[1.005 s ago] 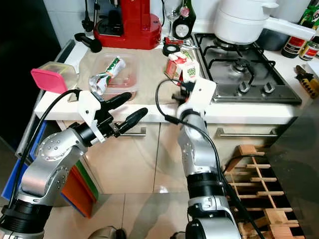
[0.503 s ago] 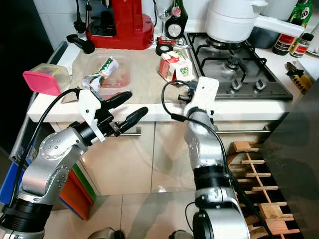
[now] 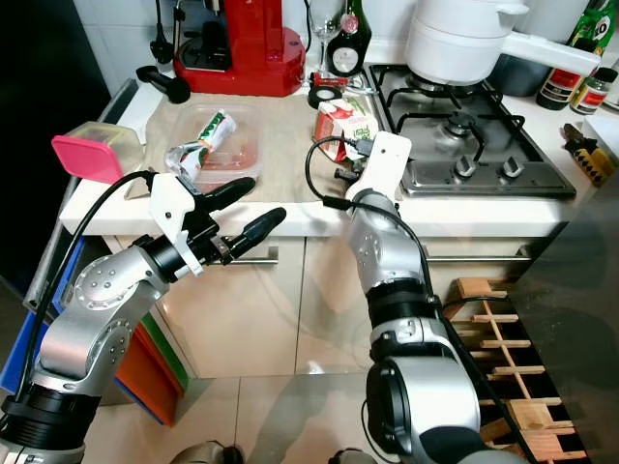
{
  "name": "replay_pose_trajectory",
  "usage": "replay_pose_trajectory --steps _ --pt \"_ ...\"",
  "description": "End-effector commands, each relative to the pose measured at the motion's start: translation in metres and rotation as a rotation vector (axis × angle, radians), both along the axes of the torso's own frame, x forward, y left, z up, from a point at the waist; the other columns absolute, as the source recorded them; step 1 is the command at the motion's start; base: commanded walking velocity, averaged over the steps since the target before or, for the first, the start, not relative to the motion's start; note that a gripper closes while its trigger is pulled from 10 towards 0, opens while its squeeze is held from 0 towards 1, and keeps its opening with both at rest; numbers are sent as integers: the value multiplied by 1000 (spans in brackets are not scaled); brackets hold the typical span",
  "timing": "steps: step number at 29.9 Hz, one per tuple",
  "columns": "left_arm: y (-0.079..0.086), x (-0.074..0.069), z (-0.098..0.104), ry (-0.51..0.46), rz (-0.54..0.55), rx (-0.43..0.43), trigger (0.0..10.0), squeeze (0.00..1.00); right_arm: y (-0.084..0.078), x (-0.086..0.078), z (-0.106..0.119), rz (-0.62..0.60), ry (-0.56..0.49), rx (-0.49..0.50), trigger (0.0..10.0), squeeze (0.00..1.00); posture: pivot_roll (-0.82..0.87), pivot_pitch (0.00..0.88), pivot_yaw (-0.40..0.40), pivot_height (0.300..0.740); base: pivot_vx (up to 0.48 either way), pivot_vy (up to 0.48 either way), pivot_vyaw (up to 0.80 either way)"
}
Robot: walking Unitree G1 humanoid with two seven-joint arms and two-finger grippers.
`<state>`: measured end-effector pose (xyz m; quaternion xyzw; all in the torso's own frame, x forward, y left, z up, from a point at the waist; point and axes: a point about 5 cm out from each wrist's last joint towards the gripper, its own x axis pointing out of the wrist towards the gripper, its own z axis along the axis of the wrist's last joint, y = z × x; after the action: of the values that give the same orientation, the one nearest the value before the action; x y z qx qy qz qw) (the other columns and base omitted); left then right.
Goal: Restocking fridge
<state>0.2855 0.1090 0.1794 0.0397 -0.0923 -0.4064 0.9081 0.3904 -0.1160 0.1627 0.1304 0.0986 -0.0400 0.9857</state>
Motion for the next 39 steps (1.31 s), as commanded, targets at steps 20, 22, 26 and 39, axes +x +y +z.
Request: replay_pose_trajectory --steps 20,22,26,39 --pt "-2 2 3 -7 9 0 10000 0 23 19 86 112 -489 -181 10000 0 80 6 -18 740 0 0 0" --pt "-2 2 3 -7 11 -1 10000 0 23 18 82 116 -485 -170 10000 0 79 7 -18 740 0 0 0" --pt "-2 1 3 -5 14 -2 10000 0 17 16 67 84 -453 -144 10000 0 78 13 -22 740 0 0 0" --pt "-1 1 3 -3 17 -4 10000 0 -6 -1 -8 -69 -149 -106 10000 0 70 20 -17 740 0 0 0"
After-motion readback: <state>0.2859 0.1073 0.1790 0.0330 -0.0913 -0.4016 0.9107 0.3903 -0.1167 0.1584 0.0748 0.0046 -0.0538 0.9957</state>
